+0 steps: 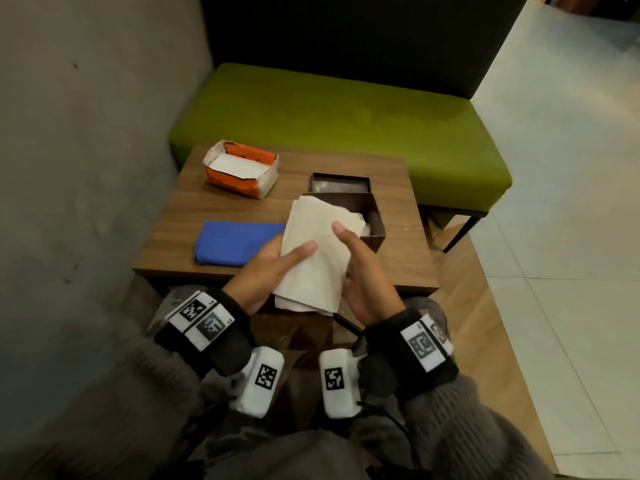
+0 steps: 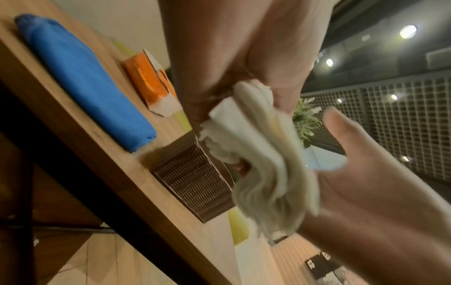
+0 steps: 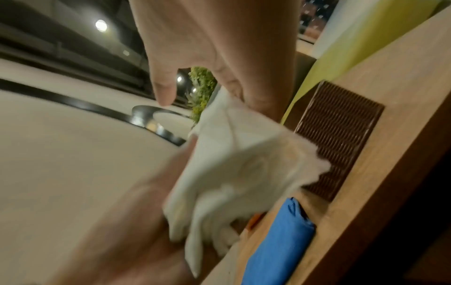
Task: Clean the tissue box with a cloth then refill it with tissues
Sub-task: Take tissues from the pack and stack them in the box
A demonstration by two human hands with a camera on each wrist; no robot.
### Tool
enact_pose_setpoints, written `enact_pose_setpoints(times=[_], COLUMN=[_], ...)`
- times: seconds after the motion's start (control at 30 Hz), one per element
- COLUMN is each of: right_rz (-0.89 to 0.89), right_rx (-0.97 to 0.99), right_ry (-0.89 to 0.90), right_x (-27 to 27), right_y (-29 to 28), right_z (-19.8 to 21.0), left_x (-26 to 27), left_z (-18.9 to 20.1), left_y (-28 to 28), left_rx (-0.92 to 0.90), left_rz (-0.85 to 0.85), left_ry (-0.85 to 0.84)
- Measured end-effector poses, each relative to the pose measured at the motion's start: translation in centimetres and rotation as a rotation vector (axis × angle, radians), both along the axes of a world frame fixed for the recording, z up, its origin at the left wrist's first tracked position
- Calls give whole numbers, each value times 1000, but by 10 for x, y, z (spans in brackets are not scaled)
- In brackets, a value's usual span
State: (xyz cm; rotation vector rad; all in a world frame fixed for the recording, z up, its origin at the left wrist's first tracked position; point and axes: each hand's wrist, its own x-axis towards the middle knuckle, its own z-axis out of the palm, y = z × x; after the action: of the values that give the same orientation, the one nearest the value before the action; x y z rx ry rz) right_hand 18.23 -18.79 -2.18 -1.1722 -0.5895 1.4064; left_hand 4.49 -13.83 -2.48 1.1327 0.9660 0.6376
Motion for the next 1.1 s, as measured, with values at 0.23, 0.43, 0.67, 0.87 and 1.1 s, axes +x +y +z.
enact_pose_setpoints(times=[0.23,0.43,0.67,0.87,1.1], right_rz=[-57,23,-113,-183,-345], right_rx=[-81,-140,-126,-94,-114], right_ry=[-143,-174,-201,-388,-543], right_x=[-2,5,41,73,90], right_y=[9,4,5,27,61], right_z=[-11,-15,-11,1,-16], left_x=[4,15,21,18,43], left_z=[-6,-2,3,1,-18], left_y=[2,3,19,59,96], left_rx=[142,-39,-168,-121,164], left_rz=[64,266,203,152,183], left_ry=[196,-78,-301,-111,171])
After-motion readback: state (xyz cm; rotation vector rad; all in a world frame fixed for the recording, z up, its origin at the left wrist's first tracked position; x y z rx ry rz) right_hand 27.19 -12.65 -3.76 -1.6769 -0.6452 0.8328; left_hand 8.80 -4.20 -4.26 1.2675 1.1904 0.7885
